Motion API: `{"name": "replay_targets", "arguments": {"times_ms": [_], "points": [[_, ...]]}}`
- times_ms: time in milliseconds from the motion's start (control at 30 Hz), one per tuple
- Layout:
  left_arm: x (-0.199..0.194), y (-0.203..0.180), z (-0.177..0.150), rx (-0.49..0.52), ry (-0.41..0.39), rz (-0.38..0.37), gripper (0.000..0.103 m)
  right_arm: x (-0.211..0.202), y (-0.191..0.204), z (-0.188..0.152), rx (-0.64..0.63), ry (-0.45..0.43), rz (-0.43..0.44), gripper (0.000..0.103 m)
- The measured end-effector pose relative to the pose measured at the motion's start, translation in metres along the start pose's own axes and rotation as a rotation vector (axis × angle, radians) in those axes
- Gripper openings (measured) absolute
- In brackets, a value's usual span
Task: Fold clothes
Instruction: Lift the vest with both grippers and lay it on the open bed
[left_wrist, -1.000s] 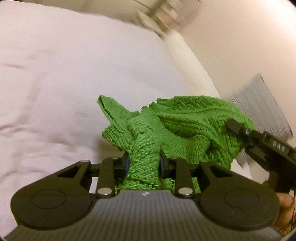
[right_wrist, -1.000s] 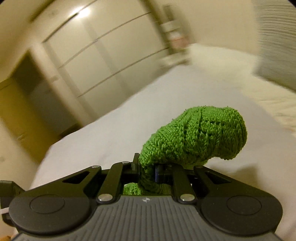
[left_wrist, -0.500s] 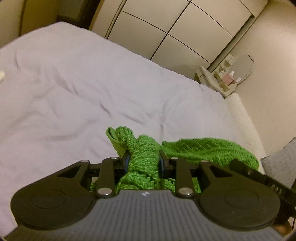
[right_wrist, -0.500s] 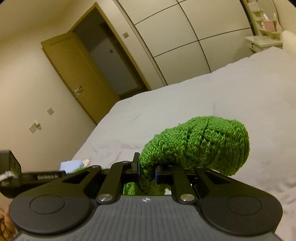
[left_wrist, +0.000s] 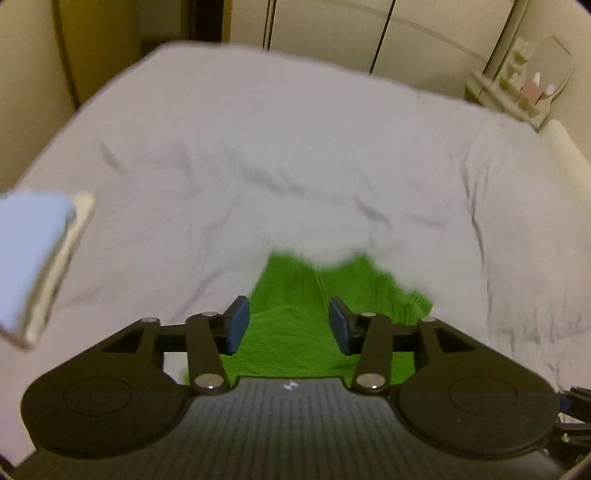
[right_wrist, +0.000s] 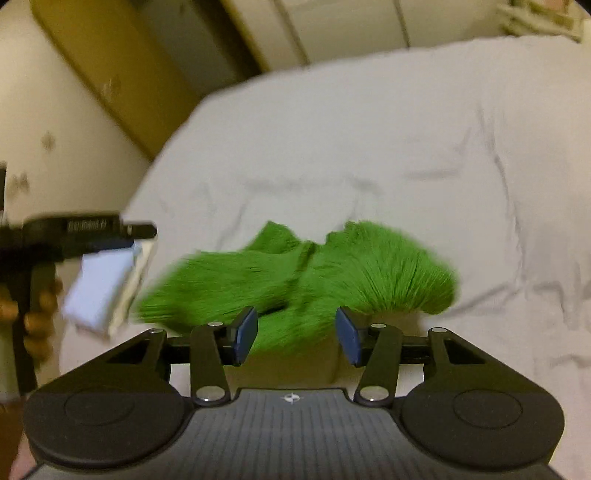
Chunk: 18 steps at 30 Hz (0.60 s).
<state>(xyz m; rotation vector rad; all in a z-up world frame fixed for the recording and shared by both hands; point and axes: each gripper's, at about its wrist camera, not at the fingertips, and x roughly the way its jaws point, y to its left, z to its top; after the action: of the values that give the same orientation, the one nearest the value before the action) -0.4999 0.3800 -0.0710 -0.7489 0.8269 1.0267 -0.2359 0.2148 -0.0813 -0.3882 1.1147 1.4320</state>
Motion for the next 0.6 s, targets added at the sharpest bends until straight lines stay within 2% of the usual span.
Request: {"name": "replay_targets", "arguments": {"times_ms": [133, 167, 233, 300, 433, 600], "points": [[0.011, -0.01, -0.036, 0.002, 0.106, -0.017, 0.044, 0.012, 0.015, -0.012, -0.052, 0.097, 0.002, 0.054], [0.012, -0.011, -0.043, 0.003, 0.125, -0.024, 0.045, 0.013, 0.02, -0.013, -0.076, 0.115, -0.018, 0.055], [0.008, -0.02, -0.06, -0.003, 0.157, -0.039, 0.047, 0.015, 0.029, -0.016, -0.12, 0.152, -0.06, 0.061], [0.002, -0.026, -0.076, -0.006, 0.172, -0.054, 0.048, 0.012, 0.038, -0.033, -0.136, 0.175, -0.097, 0.064], [-0.027, -0.045, -0.1, 0.036, 0.151, -0.025, 0.049, 0.009, 0.04, -0.045, -0.151, 0.189, -0.127, 0.064], [-0.064, -0.066, -0.115, 0.062, 0.086, 0.0, 0.058, -0.012, 0.044, -0.059, -0.193, 0.173, -0.124, 0.067]]}}
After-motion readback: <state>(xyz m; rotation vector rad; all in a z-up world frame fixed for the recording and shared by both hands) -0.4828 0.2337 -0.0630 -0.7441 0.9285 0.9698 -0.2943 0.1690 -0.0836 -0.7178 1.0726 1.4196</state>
